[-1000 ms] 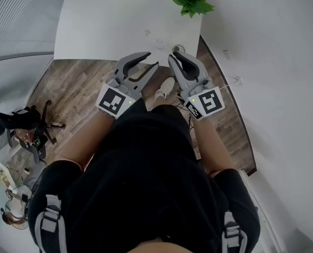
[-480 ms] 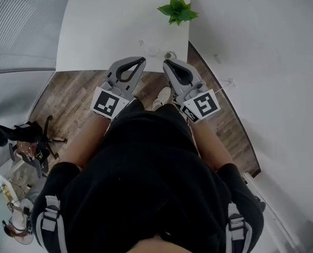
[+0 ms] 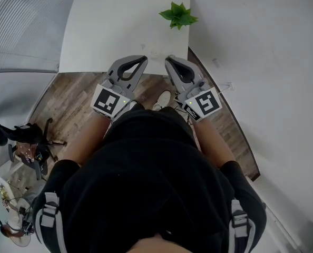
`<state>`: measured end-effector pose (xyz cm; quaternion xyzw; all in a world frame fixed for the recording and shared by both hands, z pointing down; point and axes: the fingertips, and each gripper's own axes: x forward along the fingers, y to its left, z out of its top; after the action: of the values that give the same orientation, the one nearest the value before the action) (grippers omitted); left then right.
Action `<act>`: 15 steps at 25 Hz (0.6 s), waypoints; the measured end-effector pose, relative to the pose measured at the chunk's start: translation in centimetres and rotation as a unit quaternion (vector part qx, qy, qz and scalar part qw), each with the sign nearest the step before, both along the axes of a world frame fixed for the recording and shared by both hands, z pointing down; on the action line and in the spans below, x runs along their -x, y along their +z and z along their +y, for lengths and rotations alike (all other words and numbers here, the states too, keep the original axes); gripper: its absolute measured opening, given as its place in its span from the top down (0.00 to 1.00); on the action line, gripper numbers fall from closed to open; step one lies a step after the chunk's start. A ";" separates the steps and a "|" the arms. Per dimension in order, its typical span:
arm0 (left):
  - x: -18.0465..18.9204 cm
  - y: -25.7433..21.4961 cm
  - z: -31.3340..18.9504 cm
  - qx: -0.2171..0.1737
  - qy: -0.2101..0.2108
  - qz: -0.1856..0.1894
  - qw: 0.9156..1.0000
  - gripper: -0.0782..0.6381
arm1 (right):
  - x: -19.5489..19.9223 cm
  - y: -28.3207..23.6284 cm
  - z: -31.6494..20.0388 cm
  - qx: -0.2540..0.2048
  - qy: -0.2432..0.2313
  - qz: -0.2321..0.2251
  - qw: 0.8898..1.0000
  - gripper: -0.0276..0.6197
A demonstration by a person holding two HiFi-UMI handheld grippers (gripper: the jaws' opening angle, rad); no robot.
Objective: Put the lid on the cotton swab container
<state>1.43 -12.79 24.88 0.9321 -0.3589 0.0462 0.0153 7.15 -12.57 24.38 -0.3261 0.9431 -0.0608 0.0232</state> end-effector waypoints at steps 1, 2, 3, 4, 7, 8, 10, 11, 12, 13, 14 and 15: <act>0.2 -0.3 0.0 0.001 -0.002 0.007 1.000 0.88 | 0.1 -0.3 -0.1 -0.002 0.000 0.000 1.000 0.94; 0.5 -0.7 -0.1 0.002 -0.005 0.013 1.000 0.88 | 0.2 -0.6 -0.2 -0.004 0.001 0.001 1.000 0.94; 0.8 -0.9 -0.3 0.001 -0.007 0.015 1.000 0.88 | 0.3 -0.9 -0.3 -0.006 0.001 0.002 1.000 0.94; 1.1 -1.2 -0.5 0.000 -0.007 0.014 1.000 0.88 | 0.4 -1.2 -0.4 -0.009 0.001 0.004 1.000 0.94; 1.3 -1.9 -1.0 -0.003 -0.011 0.017 1.000 0.88 | 0.2 -1.7 -0.6 -0.016 0.005 0.006 1.000 0.94; 1.4 -2.0 -1.1 -0.006 -0.012 0.018 1.000 0.88 | 0.1 -1.9 -0.7 -0.018 0.008 0.004 1.000 0.94; 1.7 -2.2 -1.1 -0.012 -0.013 0.019 1.000 0.88 | -0.1 -2.3 -0.7 -0.023 0.014 0.000 1.000 0.94; 1.8 -2.5 -1.0 -0.015 -0.013 0.017 1.000 0.88 | -0.1 -2.6 -0.6 -0.024 0.015 -0.001 1.000 0.94; 1.8 -2.9 -0.9 -0.019 -0.013 0.014 1.000 0.88 | -0.1 -2.8 -0.5 -0.026 0.015 -0.002 1.000 0.94; 1.7 -3.3 -0.8 -0.024 -0.013 0.011 1.000 0.88 | 0.0 -3.0 -0.4 -0.027 0.015 -0.002 1.000 0.94; 1.7 -3.6 -0.7 -0.029 -0.012 0.008 0.999 0.88 | 0.0 -3.2 -0.4 -0.028 0.015 -0.002 0.999 0.94; 1.7 -3.8 -0.7 -0.031 -0.011 0.005 0.999 0.88 | 0.0 -3.3 -0.4 -0.030 0.015 -0.002 0.999 0.94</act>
<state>-0.22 -13.46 21.12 0.9283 -0.3704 0.0298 -0.0111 7.13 -12.93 21.06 -0.3392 0.9395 -0.0332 0.0354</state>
